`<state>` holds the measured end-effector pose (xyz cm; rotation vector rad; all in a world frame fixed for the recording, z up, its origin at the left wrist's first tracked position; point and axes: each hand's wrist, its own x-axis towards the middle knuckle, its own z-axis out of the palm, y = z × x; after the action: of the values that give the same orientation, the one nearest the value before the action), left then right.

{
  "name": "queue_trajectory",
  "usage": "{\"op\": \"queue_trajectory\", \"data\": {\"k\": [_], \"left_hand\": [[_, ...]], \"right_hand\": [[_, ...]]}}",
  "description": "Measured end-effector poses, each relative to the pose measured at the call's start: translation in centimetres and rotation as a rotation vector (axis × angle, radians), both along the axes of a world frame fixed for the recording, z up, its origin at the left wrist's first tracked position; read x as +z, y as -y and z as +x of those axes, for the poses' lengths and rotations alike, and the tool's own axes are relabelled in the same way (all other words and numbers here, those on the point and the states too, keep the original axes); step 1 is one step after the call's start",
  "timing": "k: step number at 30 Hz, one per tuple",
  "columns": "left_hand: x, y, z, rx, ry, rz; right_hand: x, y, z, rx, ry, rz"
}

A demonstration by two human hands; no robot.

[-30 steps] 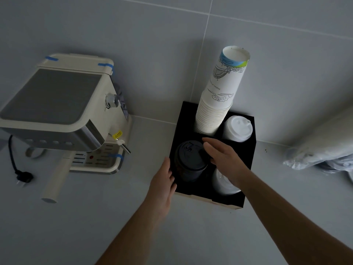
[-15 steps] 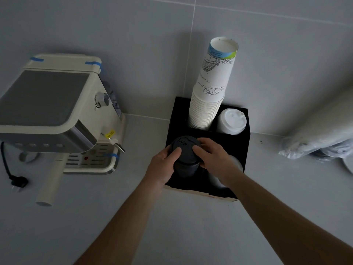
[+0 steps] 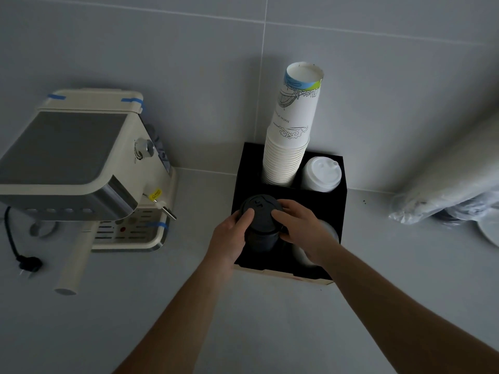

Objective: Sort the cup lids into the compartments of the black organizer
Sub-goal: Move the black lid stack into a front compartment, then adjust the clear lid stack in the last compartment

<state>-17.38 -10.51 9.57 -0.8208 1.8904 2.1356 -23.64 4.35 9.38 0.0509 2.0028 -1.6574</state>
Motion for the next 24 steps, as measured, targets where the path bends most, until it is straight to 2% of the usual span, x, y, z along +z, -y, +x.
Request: {"op": "queue_trajectory", "data": {"k": [5, 10, 15, 18, 24], "left_hand": [[0.3, -0.4, 0.7, 0.071, -0.016, 0.035], [0.2, 0.2, 1.8, 0.16, 0.012, 0.134], [-0.7, -0.6, 5.2, 0.308, 0.114, 0.24], [-1.6, -2.6, 6.6, 0.239, 0.14, 0.15], [-2.6, -7.6, 4.5, -0.057, 0.109, 0.064]], "right_hand": [[0.7, -0.2, 0.2, 0.015, -0.008, -0.003], [1.5, -2.1, 0.1, -0.08, -0.037, 0.035], [1.7, -7.6, 0.5, -0.221, -0.077, 0.09], [1.1, -10.1, 1.1, -0.26, -0.107, 0.201], [-1.2, -11.9, 2.8, -0.127, -0.243, 0.623]]}}
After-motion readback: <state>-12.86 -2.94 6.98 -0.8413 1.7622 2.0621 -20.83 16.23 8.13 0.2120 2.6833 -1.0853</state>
